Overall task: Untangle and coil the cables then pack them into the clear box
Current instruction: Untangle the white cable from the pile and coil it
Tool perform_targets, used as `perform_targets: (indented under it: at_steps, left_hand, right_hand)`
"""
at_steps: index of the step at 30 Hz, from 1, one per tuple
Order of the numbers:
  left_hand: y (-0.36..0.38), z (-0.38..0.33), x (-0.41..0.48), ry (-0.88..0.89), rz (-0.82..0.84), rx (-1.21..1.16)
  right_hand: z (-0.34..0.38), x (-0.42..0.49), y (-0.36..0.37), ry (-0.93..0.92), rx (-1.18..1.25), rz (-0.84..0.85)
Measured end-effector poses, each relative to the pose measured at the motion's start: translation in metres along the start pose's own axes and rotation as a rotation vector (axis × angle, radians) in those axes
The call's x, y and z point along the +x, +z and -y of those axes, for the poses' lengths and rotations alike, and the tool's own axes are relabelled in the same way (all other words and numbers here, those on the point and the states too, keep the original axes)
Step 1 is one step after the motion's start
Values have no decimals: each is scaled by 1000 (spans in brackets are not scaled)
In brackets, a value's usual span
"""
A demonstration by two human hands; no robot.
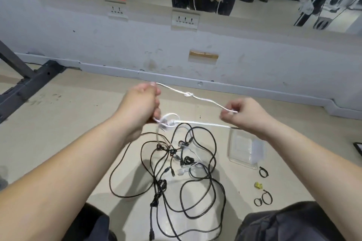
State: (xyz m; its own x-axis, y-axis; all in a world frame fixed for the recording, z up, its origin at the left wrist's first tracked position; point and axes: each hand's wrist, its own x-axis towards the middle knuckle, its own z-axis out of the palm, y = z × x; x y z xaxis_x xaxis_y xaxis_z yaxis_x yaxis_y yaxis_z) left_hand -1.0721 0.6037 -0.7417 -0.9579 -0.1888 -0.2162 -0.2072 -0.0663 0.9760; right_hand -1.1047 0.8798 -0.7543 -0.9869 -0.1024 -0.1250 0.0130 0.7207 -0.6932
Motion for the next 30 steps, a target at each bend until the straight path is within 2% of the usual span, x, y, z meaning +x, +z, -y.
perform_targets:
  at_steps: [2, 5, 10, 12, 15, 19, 21, 25, 30]
  left_hand:
    - [-9, -5, 2, 48, -42, 125]
    - [-16, -7, -1, 227, -47, 501]
    - [-4, 2, -10, 101, 151, 357]
    - [0, 6, -12, 130, 161, 335]
    - [4, 8, -15, 79, 178, 306]
    - [4, 10, -19, 28, 229, 416]
    - [6, 9, -23, -36, 290, 387]
    - [11, 9, -27, -115, 390, 264]
    - [17, 12, -34, -276, 479, 260]
  right_hand:
    - [-26, 6, 0, 125, -150, -110]
    - [-49, 7, -1, 270, -302, -190]
    - [-43, 4, 5, 386, 299, -84]
    - [-32, 2, 10, 375, 397, -19]
    - [-19, 0, 15, 329, 470, 63]
    - [-6, -6, 15, 206, 580, 212]
    - [1, -9, 16, 139, 613, 211]
    - [13, -11, 20, 74, 673, 98]
    - [31, -22, 23, -32, 713, 208]
